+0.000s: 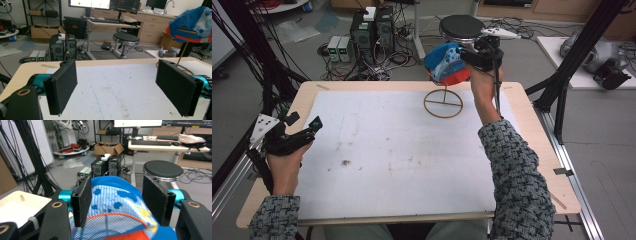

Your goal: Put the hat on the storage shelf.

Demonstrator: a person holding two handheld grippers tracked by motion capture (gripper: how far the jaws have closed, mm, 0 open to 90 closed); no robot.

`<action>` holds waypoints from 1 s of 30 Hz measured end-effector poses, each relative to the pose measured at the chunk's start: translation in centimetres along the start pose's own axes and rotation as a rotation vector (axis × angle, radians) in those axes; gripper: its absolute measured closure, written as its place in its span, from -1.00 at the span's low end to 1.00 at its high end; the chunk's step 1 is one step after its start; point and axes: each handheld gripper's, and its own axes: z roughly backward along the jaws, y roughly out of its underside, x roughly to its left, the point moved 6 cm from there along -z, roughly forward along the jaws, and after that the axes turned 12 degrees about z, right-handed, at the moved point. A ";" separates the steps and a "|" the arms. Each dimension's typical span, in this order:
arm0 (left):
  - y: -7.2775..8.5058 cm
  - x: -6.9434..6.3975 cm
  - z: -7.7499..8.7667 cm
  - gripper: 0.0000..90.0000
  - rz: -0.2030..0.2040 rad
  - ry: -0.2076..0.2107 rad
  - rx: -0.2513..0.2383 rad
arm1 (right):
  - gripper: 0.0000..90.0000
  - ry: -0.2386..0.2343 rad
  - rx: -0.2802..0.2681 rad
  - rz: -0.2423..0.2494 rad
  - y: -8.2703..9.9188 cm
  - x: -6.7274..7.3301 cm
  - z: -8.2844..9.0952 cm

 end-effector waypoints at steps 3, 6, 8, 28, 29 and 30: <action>-0.1 0.0 0.0 -0.61 0.000 0.001 -0.003 | -0.11 0.034 -0.015 0.014 0.3 -0.9 1.1; -0.1 0.0 0.0 -0.61 -0.001 0.001 -0.002 | -0.18 0.049 -0.011 -0.008 1.0 -2.0 2.2; -0.1 0.0 0.0 -0.61 0.000 0.000 -0.002 | -0.22 0.044 0.006 -0.032 1.4 -2.8 2.9; 0.0 0.1 0.0 -0.61 0.001 -0.007 0.000 | -0.62 0.108 -0.097 -0.060 8.4 -5.0 10.1; 0.1 0.1 0.0 -0.61 0.000 -0.009 0.001 | -0.63 0.103 -0.106 -0.057 8.7 -4.8 10.4; 0.1 0.1 0.0 -0.61 0.001 -0.011 0.002 | -0.64 0.096 -0.117 -0.050 9.0 -4.5 10.7</action>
